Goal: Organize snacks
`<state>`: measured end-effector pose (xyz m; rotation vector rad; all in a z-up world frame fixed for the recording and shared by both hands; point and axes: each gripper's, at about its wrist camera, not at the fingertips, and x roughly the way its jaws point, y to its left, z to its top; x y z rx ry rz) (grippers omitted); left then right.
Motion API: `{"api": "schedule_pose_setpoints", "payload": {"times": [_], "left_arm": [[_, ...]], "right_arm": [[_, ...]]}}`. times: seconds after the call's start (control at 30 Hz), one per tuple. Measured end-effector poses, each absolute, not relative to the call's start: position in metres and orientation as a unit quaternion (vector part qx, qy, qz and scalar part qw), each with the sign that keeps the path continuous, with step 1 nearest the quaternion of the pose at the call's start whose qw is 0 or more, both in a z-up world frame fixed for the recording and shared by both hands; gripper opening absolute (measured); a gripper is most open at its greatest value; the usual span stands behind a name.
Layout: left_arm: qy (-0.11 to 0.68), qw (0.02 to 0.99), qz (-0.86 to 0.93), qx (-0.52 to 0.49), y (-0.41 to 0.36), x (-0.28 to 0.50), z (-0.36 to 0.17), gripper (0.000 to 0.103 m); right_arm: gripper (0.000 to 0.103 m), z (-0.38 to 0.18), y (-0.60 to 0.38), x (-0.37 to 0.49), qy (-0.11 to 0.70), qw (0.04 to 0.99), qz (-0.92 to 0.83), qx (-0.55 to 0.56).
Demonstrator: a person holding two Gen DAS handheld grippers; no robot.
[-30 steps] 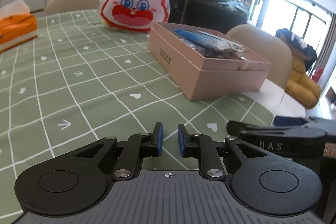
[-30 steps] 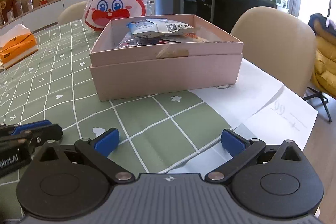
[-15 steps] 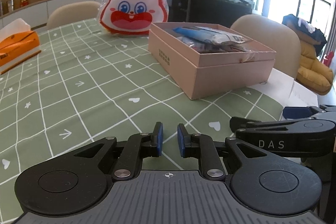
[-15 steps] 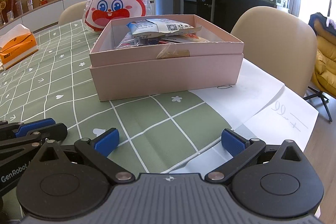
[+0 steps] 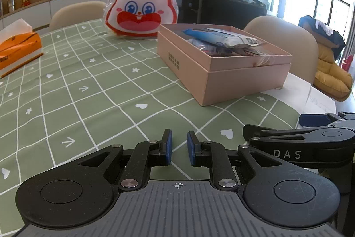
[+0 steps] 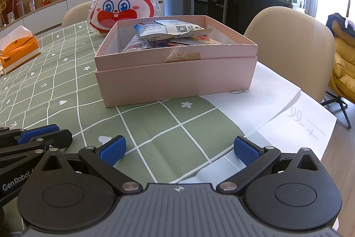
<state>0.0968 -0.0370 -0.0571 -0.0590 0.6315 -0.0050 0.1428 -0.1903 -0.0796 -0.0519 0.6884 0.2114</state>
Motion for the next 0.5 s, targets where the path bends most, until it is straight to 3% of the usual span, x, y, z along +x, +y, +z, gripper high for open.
{"api": "schedule_pose_setpoints", "payload": {"times": [0.5], "left_arm": [[0.311,0.95,-0.002,-0.027,-0.0372,0.0967,-0.0573,0.02]], "right_arm": [[0.103,-0.0798,-0.1902,0.1429,0.337,0.936,0.103,-0.025]]}}
